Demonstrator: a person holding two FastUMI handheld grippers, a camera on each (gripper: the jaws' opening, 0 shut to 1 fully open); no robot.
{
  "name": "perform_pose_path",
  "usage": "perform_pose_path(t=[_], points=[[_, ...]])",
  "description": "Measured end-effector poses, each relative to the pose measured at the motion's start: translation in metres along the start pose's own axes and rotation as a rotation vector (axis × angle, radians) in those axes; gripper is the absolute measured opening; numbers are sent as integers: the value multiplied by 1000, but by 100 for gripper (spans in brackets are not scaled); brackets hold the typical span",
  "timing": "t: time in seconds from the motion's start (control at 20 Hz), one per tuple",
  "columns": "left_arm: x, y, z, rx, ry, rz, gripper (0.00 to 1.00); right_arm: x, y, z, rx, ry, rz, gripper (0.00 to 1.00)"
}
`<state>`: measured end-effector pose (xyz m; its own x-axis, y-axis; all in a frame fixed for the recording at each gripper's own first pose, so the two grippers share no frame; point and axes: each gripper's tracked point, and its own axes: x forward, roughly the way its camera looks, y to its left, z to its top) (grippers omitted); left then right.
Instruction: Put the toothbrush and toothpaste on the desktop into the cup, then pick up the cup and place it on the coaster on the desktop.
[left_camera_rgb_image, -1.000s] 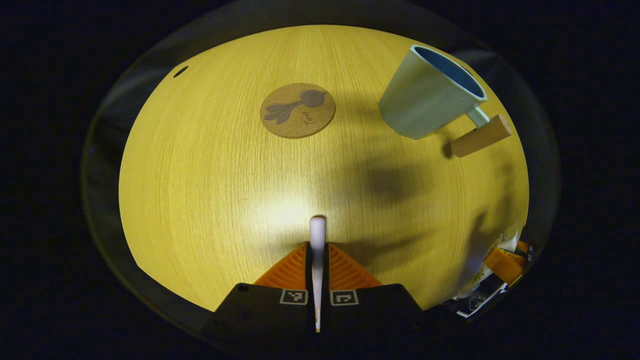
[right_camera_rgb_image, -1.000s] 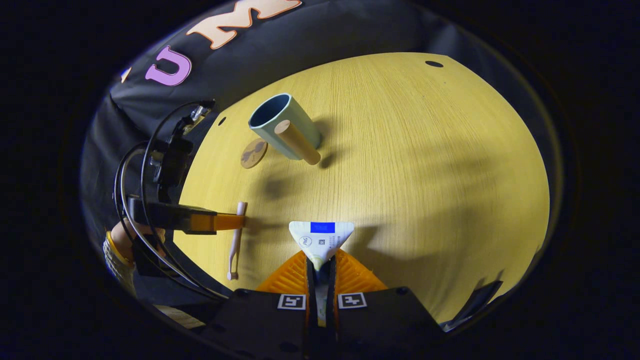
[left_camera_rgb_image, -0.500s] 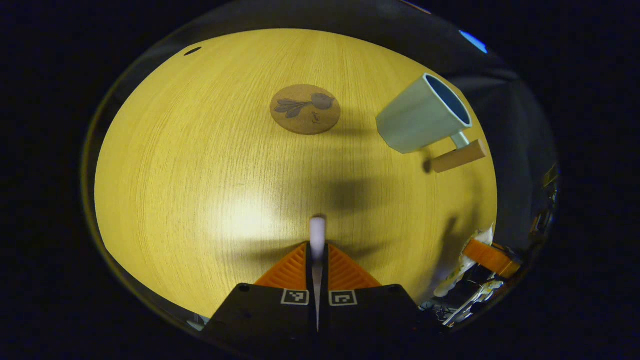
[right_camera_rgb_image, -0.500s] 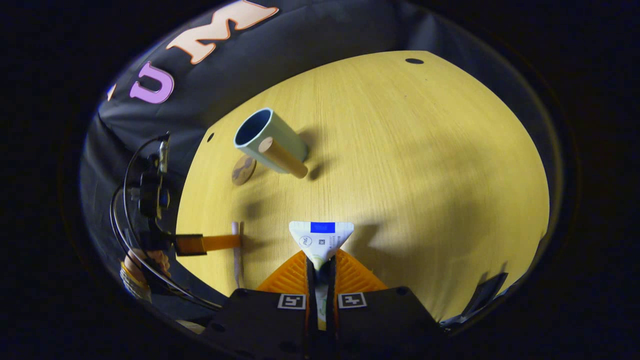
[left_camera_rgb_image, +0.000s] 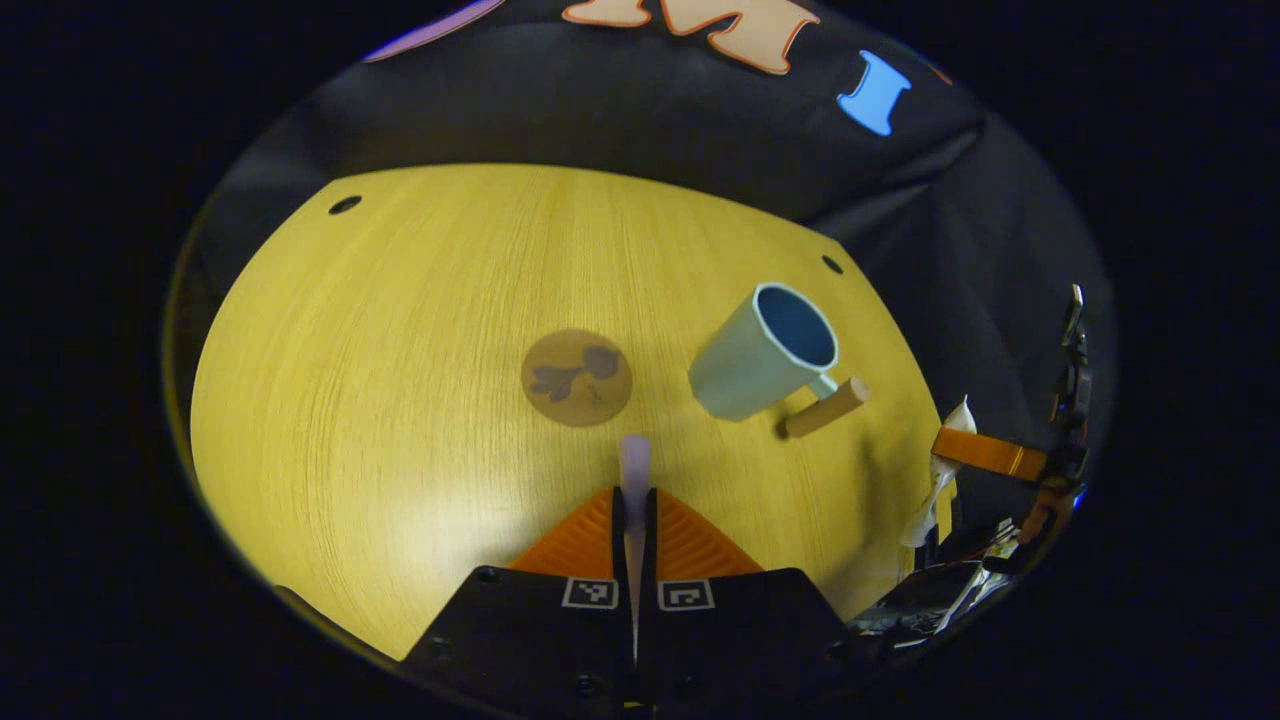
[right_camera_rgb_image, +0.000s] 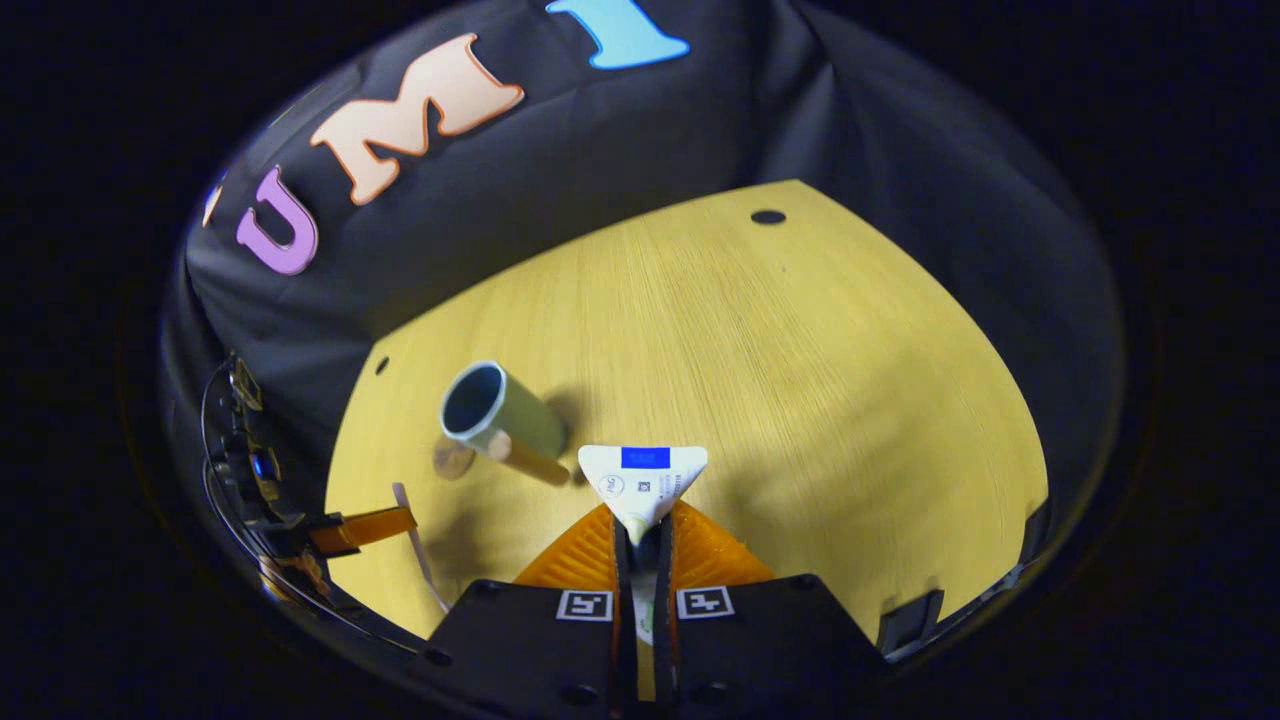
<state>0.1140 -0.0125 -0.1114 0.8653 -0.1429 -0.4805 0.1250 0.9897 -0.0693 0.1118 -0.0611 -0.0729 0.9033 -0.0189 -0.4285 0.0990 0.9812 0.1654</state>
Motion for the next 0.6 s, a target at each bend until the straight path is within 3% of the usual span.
perform_pose_path(t=[0.25, 0.6], points=[[-7, -6, 55, 94, -183, -75, 0, -9, 50, 56, -18, -204, 78, 8], [-26, 0, 116, 95, -400, -143, 0, -14, 111, 123, -26, -430, 145, 9]])
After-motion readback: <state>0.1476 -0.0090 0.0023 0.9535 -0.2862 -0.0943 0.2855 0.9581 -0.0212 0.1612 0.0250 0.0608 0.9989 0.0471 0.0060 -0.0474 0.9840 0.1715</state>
